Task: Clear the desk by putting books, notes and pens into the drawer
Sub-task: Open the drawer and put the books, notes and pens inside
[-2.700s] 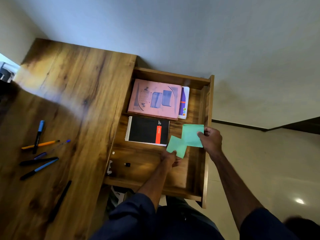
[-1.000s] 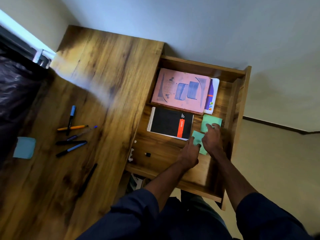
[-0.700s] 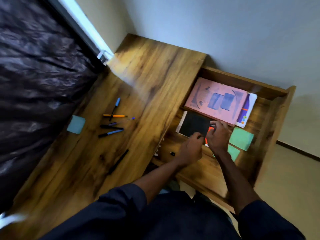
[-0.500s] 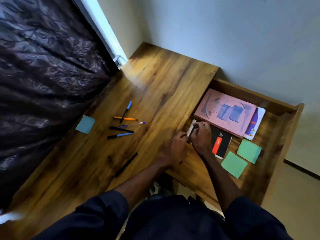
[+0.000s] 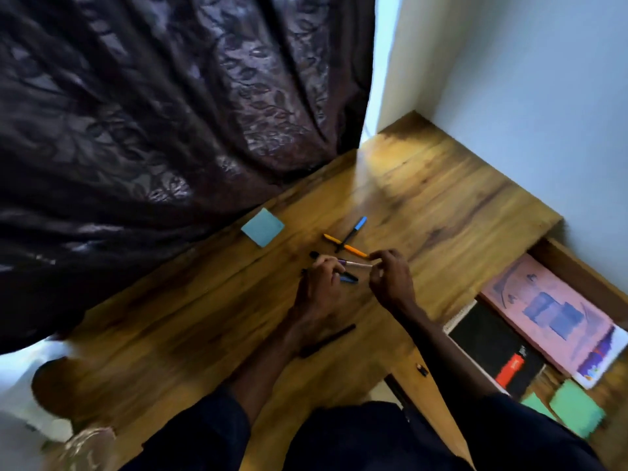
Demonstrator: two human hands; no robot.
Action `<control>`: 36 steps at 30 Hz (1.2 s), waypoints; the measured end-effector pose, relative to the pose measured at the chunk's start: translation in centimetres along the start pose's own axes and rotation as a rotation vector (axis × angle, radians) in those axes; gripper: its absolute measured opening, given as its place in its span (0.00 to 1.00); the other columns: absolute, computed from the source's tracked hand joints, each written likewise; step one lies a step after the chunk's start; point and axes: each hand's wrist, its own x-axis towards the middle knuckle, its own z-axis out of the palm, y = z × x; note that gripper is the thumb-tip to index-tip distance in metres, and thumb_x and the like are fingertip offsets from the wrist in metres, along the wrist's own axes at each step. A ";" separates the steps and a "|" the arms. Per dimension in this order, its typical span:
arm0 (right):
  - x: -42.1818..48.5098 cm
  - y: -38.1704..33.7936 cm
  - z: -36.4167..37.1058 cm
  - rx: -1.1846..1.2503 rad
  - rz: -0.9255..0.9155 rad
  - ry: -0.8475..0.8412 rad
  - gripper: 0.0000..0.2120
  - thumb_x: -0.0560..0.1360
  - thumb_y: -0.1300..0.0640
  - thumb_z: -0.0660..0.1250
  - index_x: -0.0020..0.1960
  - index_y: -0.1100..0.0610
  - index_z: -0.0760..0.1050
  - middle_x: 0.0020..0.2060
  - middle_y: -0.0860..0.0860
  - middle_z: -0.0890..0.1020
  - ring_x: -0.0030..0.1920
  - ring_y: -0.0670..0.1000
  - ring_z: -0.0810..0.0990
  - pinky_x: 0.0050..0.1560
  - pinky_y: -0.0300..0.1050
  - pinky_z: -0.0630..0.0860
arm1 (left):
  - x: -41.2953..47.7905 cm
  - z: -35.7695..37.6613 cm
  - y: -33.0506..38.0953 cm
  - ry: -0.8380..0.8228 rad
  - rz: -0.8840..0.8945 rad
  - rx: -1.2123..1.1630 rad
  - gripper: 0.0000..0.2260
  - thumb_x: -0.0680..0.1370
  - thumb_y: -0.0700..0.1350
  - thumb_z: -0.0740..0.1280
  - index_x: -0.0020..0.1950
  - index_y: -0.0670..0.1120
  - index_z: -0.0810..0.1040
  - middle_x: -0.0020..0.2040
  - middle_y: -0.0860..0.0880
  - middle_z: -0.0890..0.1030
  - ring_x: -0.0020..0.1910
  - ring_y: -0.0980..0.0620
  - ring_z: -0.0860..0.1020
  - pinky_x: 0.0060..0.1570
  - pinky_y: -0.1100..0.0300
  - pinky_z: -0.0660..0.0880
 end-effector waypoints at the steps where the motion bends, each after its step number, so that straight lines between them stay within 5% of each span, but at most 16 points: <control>1: 0.4 -0.6 1.2 -0.025 -0.022 -0.038 0.13 0.70 0.68 0.63 0.52 0.59 0.80 0.48 0.57 0.79 0.42 0.59 0.81 0.42 0.49 0.78 | 0.1 -0.6 -1.3 0.026 -0.029 -0.002 0.09 0.74 0.36 0.64 0.48 0.45 0.82 0.57 0.48 0.80 0.58 0.50 0.79 0.56 0.56 0.77; 6: 2.0 -3.3 5.6 -0.061 -0.097 -0.151 0.13 0.69 0.62 0.61 0.49 0.57 0.81 0.46 0.56 0.81 0.43 0.60 0.82 0.42 0.53 0.80 | 0.2 -2.6 -6.7 0.111 -0.231 0.042 0.08 0.77 0.39 0.64 0.51 0.50 0.79 0.55 0.52 0.78 0.56 0.53 0.77 0.57 0.57 0.75; 8: 2.4 -5.0 7.1 -0.085 -0.103 -0.178 0.13 0.66 0.67 0.65 0.47 0.59 0.82 0.45 0.58 0.83 0.43 0.62 0.83 0.40 0.50 0.79 | 0.7 -3.6 -8.9 0.176 -0.297 0.060 0.07 0.78 0.41 0.64 0.53 0.50 0.78 0.55 0.51 0.78 0.57 0.51 0.76 0.57 0.57 0.73; 12: 3.2 -7.7 9.4 -0.081 -0.150 -0.213 0.15 0.65 0.72 0.64 0.46 0.61 0.83 0.47 0.58 0.84 0.44 0.59 0.83 0.43 0.48 0.80 | 4.8 -6.1 -13.3 0.270 -0.402 0.116 0.17 0.79 0.42 0.65 0.68 0.45 0.73 0.68 0.44 0.75 0.70 0.44 0.71 0.67 0.50 0.71; 17: 4.7 -9.7 11.1 -0.081 -0.146 -0.209 0.15 0.65 0.70 0.64 0.45 0.58 0.83 0.43 0.55 0.83 0.41 0.56 0.83 0.44 0.51 0.81 | 10.0 -8.0 -15.5 0.164 -0.452 0.201 0.27 0.84 0.46 0.59 0.81 0.41 0.54 0.80 0.38 0.58 0.80 0.40 0.56 0.76 0.48 0.56; 23: 4.8 -9.2 10.8 -0.033 -0.106 -0.175 0.15 0.65 0.71 0.63 0.46 0.61 0.83 0.45 0.58 0.84 0.45 0.58 0.85 0.46 0.53 0.83 | 9.2 -6.6 -17.4 0.118 -0.280 0.207 0.20 0.83 0.43 0.62 0.75 0.40 0.69 0.76 0.35 0.65 0.75 0.35 0.65 0.73 0.41 0.63; 28: 3.2 -9.1 8.7 0.002 -0.097 -0.054 0.12 0.66 0.77 0.66 0.44 0.66 0.83 0.46 0.60 0.86 0.41 0.59 0.84 0.41 0.32 0.70 | 7.4 -6.6 -15.7 0.053 -0.295 0.132 0.21 0.85 0.43 0.58 0.77 0.37 0.65 0.80 0.36 0.58 0.79 0.36 0.56 0.76 0.42 0.55; 33: 2.3 -7.5 7.8 -0.012 -0.028 -0.094 0.11 0.67 0.73 0.67 0.45 0.63 0.83 0.44 0.55 0.86 0.42 0.55 0.84 0.41 0.41 0.75 | 7.5 -7.5 -13.8 -0.174 -0.281 0.522 0.32 0.83 0.47 0.63 0.81 0.37 0.50 0.81 0.36 0.52 0.80 0.39 0.54 0.76 0.43 0.59; 36: 1.6 -6.7 7.6 0.021 -0.030 -0.073 0.11 0.66 0.72 0.67 0.42 0.61 0.83 0.43 0.54 0.86 0.40 0.55 0.84 0.40 0.47 0.80 | 8.5 -9.2 -12.7 -0.270 -0.359 0.540 0.41 0.79 0.50 0.70 0.81 0.37 0.48 0.81 0.38 0.54 0.79 0.39 0.56 0.76 0.44 0.60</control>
